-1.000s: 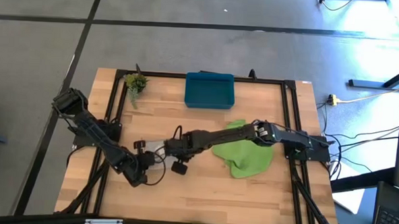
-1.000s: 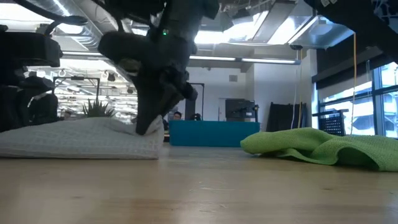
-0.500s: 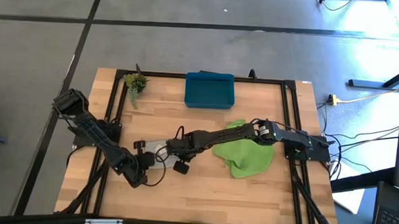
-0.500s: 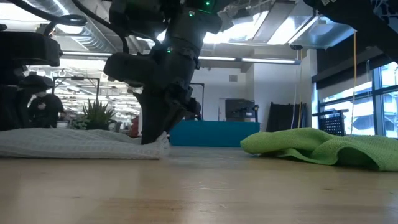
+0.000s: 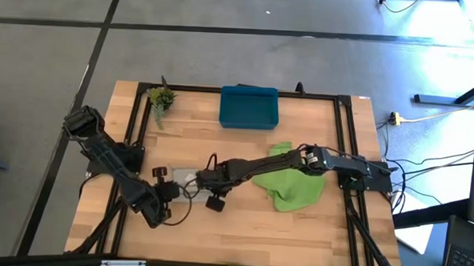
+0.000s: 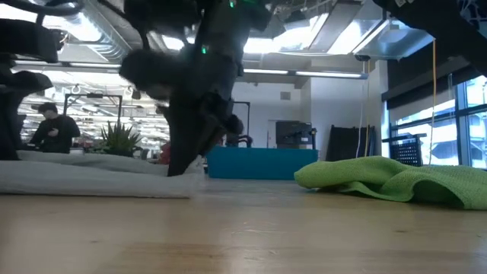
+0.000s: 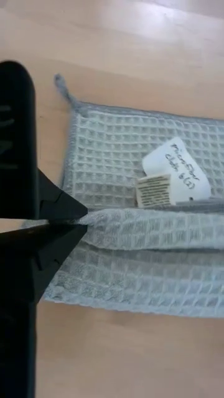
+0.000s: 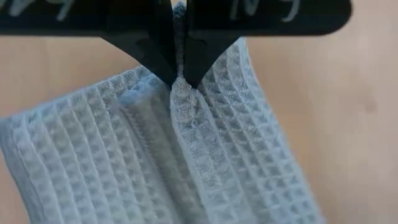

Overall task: Roll microfiber towels into tight, uniform cylinder then place into a basket
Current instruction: Roll the gray microfiber cloth

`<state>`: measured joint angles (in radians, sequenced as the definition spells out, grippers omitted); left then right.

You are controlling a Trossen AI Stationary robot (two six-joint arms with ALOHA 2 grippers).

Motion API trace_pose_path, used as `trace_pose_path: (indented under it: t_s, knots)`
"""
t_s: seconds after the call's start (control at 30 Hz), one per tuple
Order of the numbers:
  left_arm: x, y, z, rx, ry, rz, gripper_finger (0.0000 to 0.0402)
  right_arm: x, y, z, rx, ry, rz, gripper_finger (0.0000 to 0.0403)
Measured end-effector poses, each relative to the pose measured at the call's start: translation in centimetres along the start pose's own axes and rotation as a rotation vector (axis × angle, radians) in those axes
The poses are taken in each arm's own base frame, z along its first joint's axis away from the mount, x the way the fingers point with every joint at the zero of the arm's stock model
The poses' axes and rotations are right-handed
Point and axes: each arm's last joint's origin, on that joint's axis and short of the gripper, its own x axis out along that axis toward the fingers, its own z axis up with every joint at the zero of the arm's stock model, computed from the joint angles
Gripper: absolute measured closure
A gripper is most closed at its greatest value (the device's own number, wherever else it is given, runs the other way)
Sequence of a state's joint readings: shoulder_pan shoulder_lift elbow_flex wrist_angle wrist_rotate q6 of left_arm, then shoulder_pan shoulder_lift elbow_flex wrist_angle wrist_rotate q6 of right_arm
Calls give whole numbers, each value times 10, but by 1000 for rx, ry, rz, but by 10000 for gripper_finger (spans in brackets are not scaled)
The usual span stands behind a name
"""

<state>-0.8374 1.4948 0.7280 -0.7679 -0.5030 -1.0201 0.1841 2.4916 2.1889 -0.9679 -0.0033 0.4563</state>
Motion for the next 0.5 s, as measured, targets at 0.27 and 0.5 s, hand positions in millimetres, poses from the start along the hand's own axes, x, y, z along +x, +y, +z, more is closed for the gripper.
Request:
trace_pose_path:
  t_s: [0.27, 0.5]
  knots:
    - [-5, -4, -9, -42, 59, -39, 401, -7, 14, 0, -6, 30, 148, 392]
    - [-6, -4, -10, -22, 67, -36, 401, -7, 23, 1, -53, -13, 193, 390]
